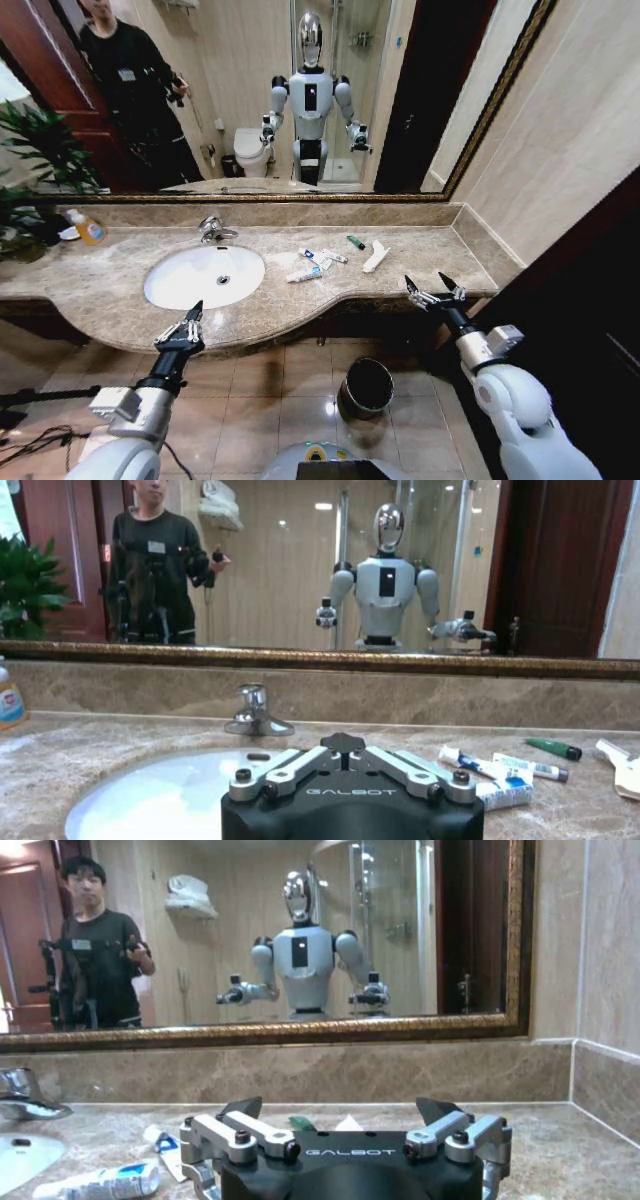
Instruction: Pick up the trash from the sink and place it in the trash bin.
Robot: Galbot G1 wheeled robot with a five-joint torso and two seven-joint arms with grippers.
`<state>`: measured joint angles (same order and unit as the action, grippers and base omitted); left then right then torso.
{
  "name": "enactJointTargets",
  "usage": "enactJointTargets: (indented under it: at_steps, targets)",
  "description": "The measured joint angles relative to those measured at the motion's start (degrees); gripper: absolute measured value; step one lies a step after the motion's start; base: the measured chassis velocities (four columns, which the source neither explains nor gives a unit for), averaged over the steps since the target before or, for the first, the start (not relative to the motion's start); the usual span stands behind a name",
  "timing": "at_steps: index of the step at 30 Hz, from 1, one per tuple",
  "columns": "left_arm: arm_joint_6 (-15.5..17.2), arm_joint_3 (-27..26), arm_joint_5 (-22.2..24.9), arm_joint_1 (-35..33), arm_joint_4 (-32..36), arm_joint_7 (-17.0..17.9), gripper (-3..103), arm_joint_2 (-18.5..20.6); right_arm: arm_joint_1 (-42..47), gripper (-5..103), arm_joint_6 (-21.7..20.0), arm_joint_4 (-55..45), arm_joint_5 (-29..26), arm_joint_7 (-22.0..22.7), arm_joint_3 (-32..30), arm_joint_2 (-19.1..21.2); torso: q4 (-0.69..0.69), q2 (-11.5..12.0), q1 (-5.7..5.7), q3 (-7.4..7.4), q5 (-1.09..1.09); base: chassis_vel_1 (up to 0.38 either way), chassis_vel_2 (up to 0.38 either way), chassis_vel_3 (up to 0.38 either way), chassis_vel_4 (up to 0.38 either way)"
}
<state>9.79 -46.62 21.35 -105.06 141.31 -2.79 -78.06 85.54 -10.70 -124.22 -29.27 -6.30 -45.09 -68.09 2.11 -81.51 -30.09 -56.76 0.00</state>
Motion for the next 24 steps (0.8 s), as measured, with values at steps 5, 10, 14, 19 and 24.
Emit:
enactJointTargets:
  at_steps: [5, 10, 14, 19, 24]
  targets:
    - [0.0, 0.0, 0.0, 0.0, 0.0, 0.0, 0, 0.0, -1.2, 100, -1.9, 1.3, 0.0, 2.0, 1.0, 1.0, 0.00, 0.0, 0.00, 0.00, 0.00, 0.000, 0.000, 0.000, 0.000]
    - [0.0, 0.0, 0.0, 0.0, 0.0, 0.0, 0, 0.0, -5.1, 100, -3.2, 4.2, 0.0, 3.5, 4.0, 1.8, 0.00, 0.0, 0.00, 0.00, 0.00, 0.000, 0.000, 0.000, 0.000]
    - [0.0, 0.0, 0.0, 0.0, 0.0, 0.0, 0, 0.0, -9.2, 100, -4.2, 6.4, 0.0, 4.3, 6.2, 1.9, 0.00, 0.0, 0.00, 0.00, 0.00, 0.000, 0.000, 0.000, 0.000]
    - [0.0, 0.0, 0.0, 0.0, 0.0, 0.0, 0, 0.0, -15.2, 100, -5.2, 10.1, -0.1, 5.4, 9.0, 2.4, 0.00, 0.0, 0.00, 0.00, 0.00, 0.000, 0.000, 0.000, 0.000]
    - [0.0, 0.0, 0.0, 0.0, 0.0, 0.0, 0, 0.0, -21.4, 100, -6.8, 14.7, -0.1, 7.3, 12.4, 2.3, 0.00, 0.0, 0.00, 0.00, 0.00, 0.000, 0.000, 0.000, 0.000]
